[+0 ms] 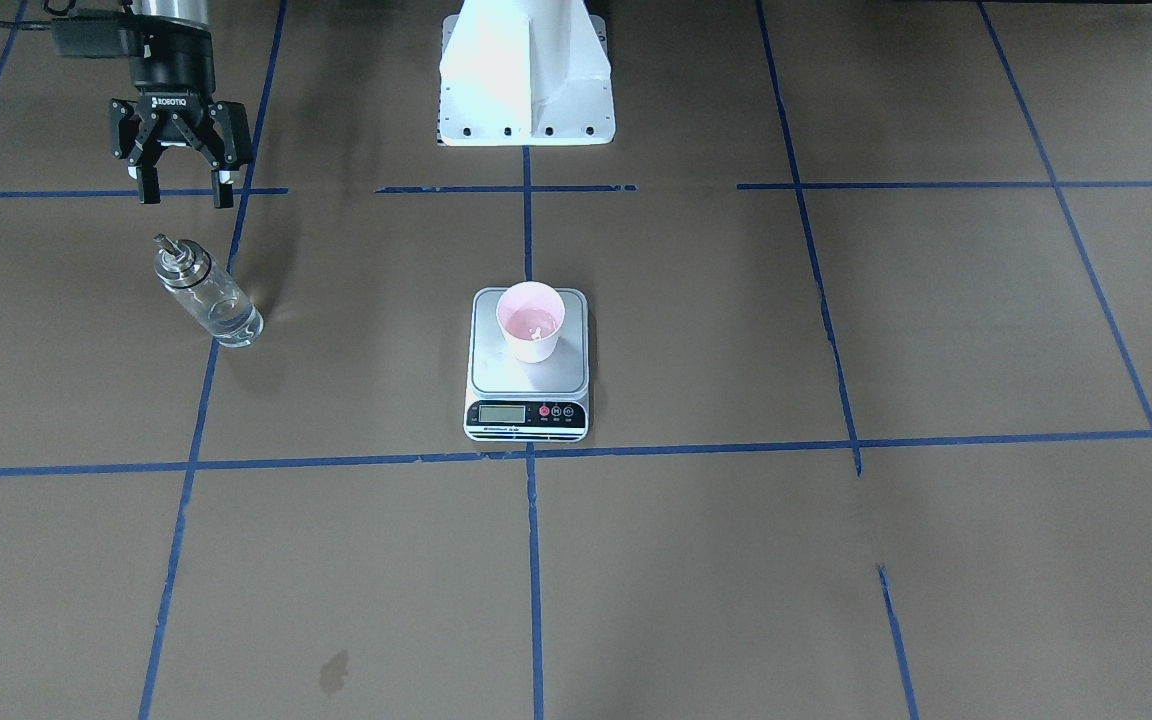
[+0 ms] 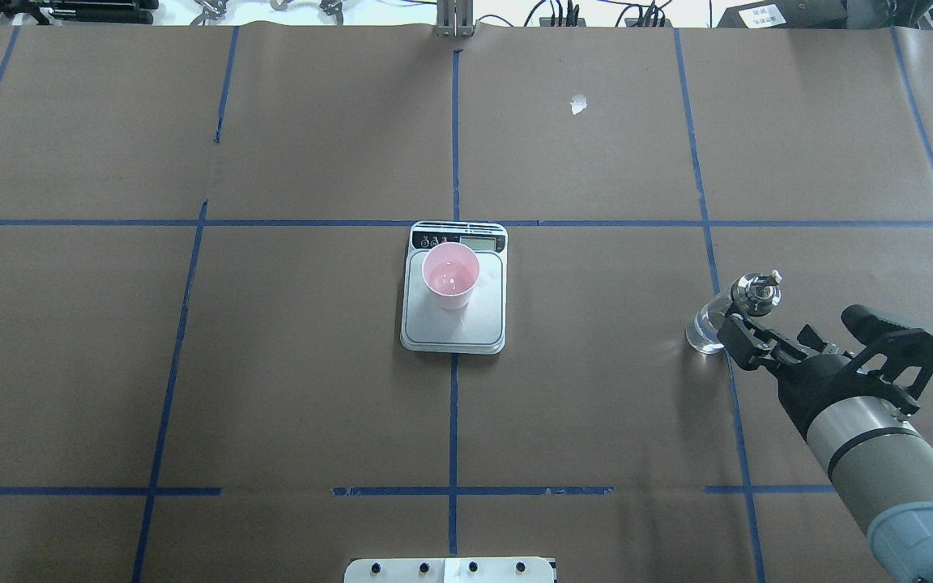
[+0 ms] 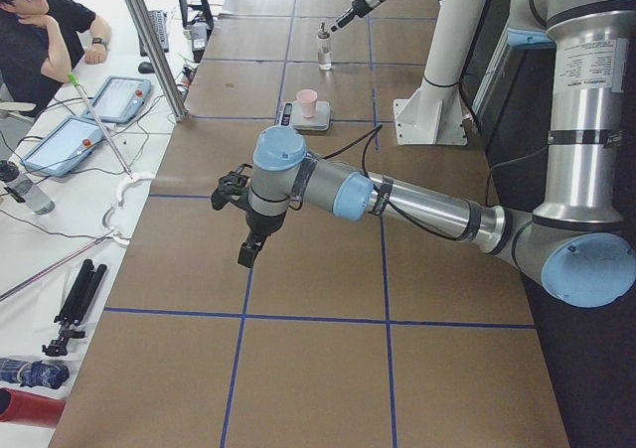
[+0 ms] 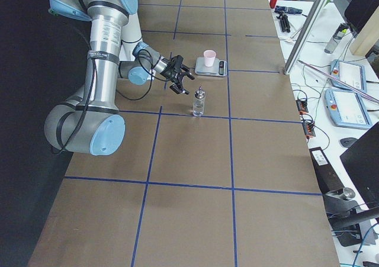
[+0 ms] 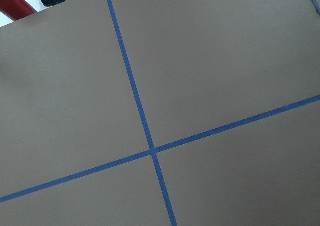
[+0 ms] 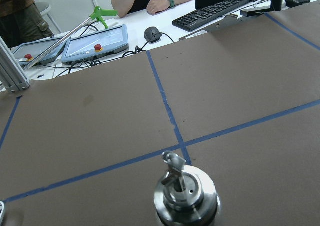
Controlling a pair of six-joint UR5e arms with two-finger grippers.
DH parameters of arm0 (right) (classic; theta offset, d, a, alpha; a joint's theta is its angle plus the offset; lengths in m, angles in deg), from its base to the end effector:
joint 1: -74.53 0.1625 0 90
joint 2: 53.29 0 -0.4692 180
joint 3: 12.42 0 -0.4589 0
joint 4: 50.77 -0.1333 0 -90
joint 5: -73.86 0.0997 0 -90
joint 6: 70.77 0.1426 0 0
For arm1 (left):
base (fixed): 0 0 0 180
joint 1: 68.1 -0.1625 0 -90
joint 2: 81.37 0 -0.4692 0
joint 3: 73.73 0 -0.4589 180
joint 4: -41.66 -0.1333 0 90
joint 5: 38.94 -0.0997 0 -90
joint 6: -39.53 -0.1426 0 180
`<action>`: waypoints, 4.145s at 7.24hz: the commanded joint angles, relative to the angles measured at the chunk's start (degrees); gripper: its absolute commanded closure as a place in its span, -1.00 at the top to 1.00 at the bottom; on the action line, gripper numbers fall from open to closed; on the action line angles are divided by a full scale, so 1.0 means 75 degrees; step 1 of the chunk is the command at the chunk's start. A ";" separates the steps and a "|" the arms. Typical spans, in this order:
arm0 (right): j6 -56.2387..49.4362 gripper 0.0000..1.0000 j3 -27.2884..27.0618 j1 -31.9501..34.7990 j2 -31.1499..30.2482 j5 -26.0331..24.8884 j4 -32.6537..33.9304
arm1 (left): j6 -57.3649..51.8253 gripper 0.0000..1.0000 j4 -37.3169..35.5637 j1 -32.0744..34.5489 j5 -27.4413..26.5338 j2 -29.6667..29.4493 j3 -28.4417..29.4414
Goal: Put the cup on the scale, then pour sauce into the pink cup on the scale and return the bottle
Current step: 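Reach the right gripper toward the glass sauce bottle, then close the right gripper around the glass sauce bottle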
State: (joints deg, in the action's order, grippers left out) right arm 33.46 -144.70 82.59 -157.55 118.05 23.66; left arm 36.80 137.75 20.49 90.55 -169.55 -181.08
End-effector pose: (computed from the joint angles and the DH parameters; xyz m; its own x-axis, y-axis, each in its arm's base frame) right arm -0.3930 -0.2936 0.4049 0.5508 0.2510 0.7960 -0.7455 0.5768 0.3339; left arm -0.0288 -0.5614 0.5742 0.7638 0.2972 -0.5730 -0.0593 0.9163 0.3962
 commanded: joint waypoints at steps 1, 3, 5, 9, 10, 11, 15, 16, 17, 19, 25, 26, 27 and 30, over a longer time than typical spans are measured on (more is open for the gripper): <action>0.0456 0.98 0.0595 -0.0067 0.0189 -0.0453 0.0013 | 0.0000 1.00 -0.0004 0.0012 -0.0003 0.0004 -0.0018; 0.0540 0.99 0.1053 -0.0067 0.0482 -0.0653 0.0025 | 0.0000 1.00 -0.0004 0.0012 0.0008 0.0004 -0.0018; 0.0516 0.99 0.1334 -0.0078 0.0495 -0.0863 0.0106 | 0.0000 1.00 -0.0004 0.0000 0.0008 0.0004 -0.0018; 0.0516 1.00 0.1615 -0.0090 0.1374 -0.1238 0.1712 | 0.0000 1.00 -0.0004 0.0000 0.0008 0.0051 -0.0018; 0.0516 1.00 0.1826 -0.0090 0.1374 -0.1286 0.1712 | 0.0000 1.00 -0.0004 0.0000 0.0008 0.0051 -0.0007; 0.0516 1.00 0.1863 -0.0090 0.1386 -0.1298 0.1712 | 0.0000 1.00 -0.0004 0.0000 0.0008 0.0051 -0.0007; 0.0504 1.00 0.2085 -0.0102 0.1468 -0.1298 0.1712 | 0.0000 1.00 -0.0016 0.0012 0.0008 0.0051 -0.0018; 0.0504 1.00 0.2329 -0.0090 0.1758 -0.1298 0.1724 | 0.0000 1.00 -0.0016 0.0000 0.0008 0.0051 -0.0007; 0.0504 1.00 0.2459 -0.0090 0.1854 -0.1310 0.1724 | 0.0000 1.00 -0.0004 0.0000 0.0066 0.0062 -0.0018; 0.0516 1.00 0.2554 -0.0043 0.1855 -0.1322 0.1724 | 0.0000 1.00 -0.0004 0.0012 0.0125 0.0074 -0.0018; 0.0540 0.99 0.2718 0.0226 0.1855 -0.1322 0.1783 | -0.0023 1.00 -0.0004 0.0012 0.0125 0.0086 -0.0018; 0.0551 0.99 0.2730 0.0226 0.1855 -0.1333 0.1783 | -0.0023 1.00 -0.0004 0.0012 0.0114 0.0097 -0.0018; 0.0551 0.96 0.2730 0.0238 0.1855 -0.1333 0.1783 | -0.0023 1.00 -0.0004 0.0023 0.0125 0.0109 -0.0018; 0.0622 -1.00 0.2730 0.0238 0.1866 -0.1333 0.1783 | -0.0023 1.00 0.0019 0.0012 0.0125 0.0156 -0.0018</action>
State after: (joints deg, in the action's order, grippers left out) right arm 38.05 -124.22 84.33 -143.59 108.06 37.04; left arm 36.63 137.85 20.59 91.48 -168.45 -181.22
